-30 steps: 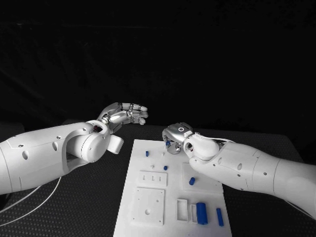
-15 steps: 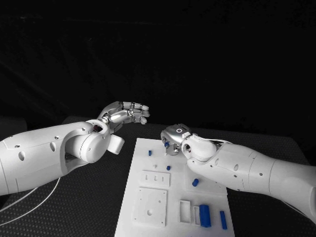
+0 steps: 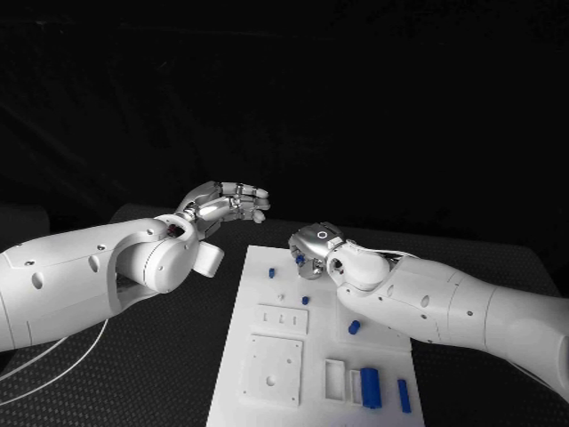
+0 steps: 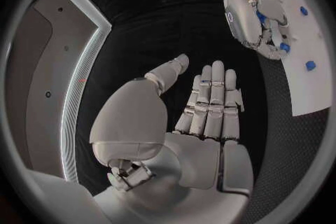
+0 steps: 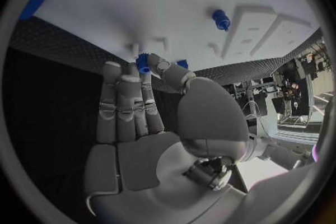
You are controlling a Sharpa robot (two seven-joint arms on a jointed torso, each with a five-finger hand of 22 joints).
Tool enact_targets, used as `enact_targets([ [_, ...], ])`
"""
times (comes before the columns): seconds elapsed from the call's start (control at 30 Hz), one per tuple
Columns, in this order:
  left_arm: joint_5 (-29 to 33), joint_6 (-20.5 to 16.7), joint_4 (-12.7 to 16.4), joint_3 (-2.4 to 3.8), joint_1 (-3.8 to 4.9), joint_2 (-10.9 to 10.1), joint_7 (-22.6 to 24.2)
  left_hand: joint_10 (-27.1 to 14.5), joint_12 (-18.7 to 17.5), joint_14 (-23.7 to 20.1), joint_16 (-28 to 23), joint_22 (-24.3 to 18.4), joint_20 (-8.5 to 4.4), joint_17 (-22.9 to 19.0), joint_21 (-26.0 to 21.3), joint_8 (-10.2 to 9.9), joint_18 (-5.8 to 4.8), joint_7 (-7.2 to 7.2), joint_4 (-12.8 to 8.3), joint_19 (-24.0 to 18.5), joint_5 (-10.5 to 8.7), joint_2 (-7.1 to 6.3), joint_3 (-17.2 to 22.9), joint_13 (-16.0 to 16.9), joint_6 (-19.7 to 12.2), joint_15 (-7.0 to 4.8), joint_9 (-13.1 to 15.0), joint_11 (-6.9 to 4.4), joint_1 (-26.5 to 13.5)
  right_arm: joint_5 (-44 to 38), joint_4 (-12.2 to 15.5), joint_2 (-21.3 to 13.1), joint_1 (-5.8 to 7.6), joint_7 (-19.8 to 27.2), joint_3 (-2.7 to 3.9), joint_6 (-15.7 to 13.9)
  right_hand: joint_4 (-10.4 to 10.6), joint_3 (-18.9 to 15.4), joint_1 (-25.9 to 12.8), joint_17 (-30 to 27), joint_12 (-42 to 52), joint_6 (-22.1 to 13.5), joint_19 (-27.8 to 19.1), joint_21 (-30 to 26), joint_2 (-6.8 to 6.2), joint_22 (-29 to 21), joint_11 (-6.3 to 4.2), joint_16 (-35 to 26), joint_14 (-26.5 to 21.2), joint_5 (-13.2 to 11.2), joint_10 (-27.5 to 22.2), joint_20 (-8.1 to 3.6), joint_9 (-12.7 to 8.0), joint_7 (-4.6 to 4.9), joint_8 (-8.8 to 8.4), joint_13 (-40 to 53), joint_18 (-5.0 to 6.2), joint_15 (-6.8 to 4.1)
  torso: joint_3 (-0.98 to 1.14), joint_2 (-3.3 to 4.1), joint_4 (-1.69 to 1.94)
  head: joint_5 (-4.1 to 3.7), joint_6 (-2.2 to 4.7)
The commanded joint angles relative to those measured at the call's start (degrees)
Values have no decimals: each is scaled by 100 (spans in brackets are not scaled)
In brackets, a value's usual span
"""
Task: Assemble the parts on the task board
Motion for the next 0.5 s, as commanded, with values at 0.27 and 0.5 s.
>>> enact_targets([
  [0.27,-39,38,-35,0,9,0,33,-19,-20,-19,-40,7,-1,10,19,-39,-57,14,1,-47,-36,-19,48,11,-45,0,8,-2,-45,-206,121,-76,-2,-141,-2,-171,7,61,76,1,9,44,-8,48,3,135,-161,32,-67,19,255,-34,15,3,23,31,83,-66,15,-7,0,-2,-1],
  [0.5,-39,45,-59,0,9,9,33,-19,-21,-20,-41,8,-1,11,19,-40,-56,14,1,-48,-36,-19,49,13,-45,0,10,-2,-46,-203,177,-74,-2,-123,-2,-472,10,101,91,-1,6,69,-13,74,-31,136,-165,46,-67,19,269,-34,24,-5,19,49,83,-69,8,-5,6,-15,32],
])
